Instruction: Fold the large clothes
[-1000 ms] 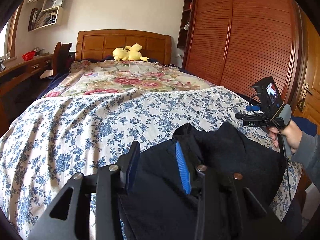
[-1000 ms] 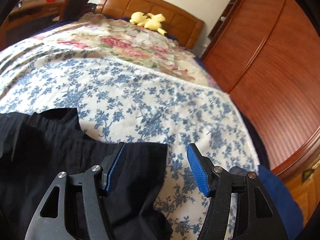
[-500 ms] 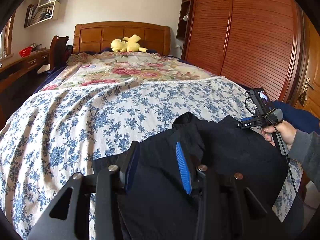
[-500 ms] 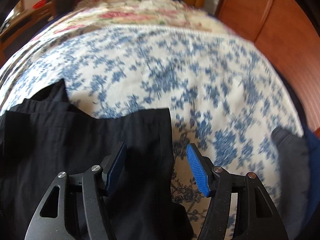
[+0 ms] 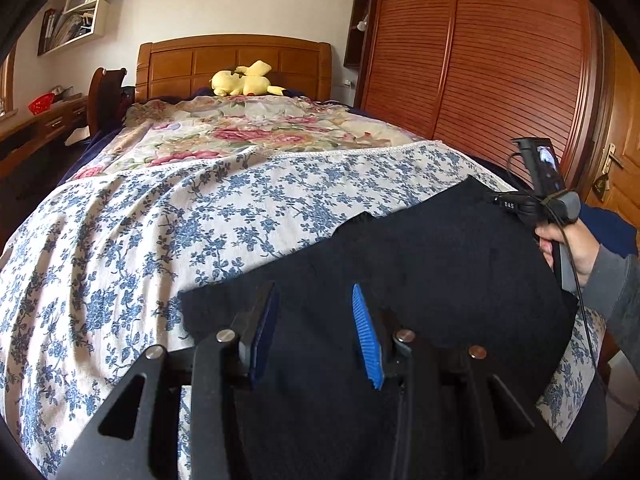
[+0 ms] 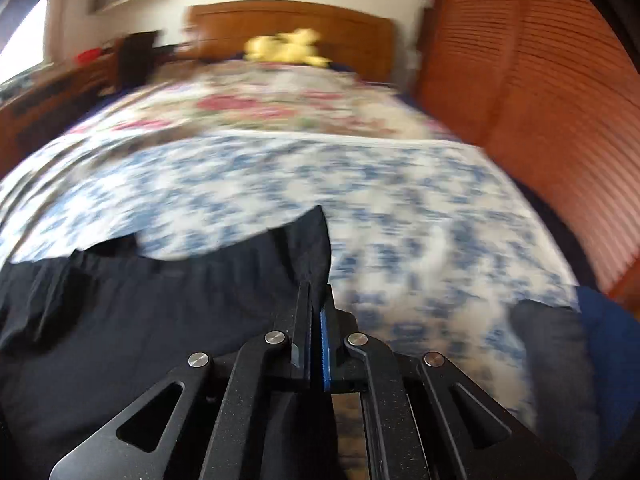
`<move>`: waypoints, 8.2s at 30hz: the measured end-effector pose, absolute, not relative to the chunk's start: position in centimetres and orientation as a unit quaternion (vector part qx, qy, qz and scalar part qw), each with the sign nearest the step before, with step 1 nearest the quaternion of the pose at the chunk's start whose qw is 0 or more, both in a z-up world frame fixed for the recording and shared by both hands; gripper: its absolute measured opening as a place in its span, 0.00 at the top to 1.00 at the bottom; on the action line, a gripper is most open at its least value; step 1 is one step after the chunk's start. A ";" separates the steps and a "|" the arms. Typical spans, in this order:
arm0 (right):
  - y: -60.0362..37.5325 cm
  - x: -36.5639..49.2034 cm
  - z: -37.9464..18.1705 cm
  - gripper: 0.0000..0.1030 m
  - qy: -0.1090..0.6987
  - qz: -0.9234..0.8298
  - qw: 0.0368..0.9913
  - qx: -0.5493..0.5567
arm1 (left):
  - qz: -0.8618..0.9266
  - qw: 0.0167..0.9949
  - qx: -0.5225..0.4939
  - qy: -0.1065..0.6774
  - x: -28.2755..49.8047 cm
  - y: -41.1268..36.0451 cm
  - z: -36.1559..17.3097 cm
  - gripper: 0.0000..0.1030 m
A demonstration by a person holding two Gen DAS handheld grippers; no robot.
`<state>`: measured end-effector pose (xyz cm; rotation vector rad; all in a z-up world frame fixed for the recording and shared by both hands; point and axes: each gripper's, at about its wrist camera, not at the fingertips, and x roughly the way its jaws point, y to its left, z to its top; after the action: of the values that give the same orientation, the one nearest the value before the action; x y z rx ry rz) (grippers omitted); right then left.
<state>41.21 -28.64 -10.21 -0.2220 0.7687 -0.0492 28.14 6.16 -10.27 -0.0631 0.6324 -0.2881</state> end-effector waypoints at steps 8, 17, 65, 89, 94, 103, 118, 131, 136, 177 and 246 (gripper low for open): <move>-30.9 39.9 -11.7 0.78 0.418 -0.046 0.900 -0.113 | -0.153 0.938 -0.013 0.311 26.6 4.0 -9.2 0.65; -28.6 30.1 -9.6 0.52 0.389 0.082 0.909 -0.122 | -0.160 0.935 0.013 0.318 23.6 0.4 -9.4 0.65; -18.8 20.4 -16.8 0.50 0.380 0.238 0.887 -0.112 | -0.148 0.909 0.024 0.388 18.5 -2.3 -15.0 0.65; -17.8 19.7 -16.8 0.50 0.368 0.228 0.888 -0.155 | -0.023 0.929 -0.029 0.369 16.0 7.2 -12.4 0.65; -17.8 19.7 -16.8 0.50 0.364 0.230 0.888 -0.161 | -0.009 0.920 -0.035 0.391 16.7 8.5 -14.0 0.65; -17.9 19.5 -16.7 0.50 0.363 0.231 0.888 -0.163 | 0.000 0.905 -0.028 0.424 17.1 7.6 -16.5 0.64; -16.2 19.2 -14.8 0.50 0.363 0.274 0.881 -0.130 | 0.004 0.898 -0.031 0.439 17.4 7.7 -17.8 0.62; -16.7 19.5 -16.1 0.49 0.390 0.297 0.859 -0.149 | -0.015 0.897 -0.029 0.440 17.4 7.5 -17.7 0.81; -20.9 20.1 -15.2 0.49 0.389 0.273 0.870 -0.128 | -0.014 0.908 -0.002 0.419 17.1 6.0 -15.0 0.96; -38.0 17.8 -7.8 0.49 0.310 0.176 0.934 -0.014 | -0.224 0.923 0.079 0.303 18.4 -19.9 -2.7 0.78; -35.8 18.7 -7.4 0.92 0.308 0.169 0.936 0.001 | -0.132 0.928 -0.004 0.348 16.0 -5.8 -10.4 0.74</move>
<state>18.74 -35.83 -7.38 0.0023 0.6299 0.3456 15.96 -5.83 -10.37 -0.0079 0.7133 -0.2704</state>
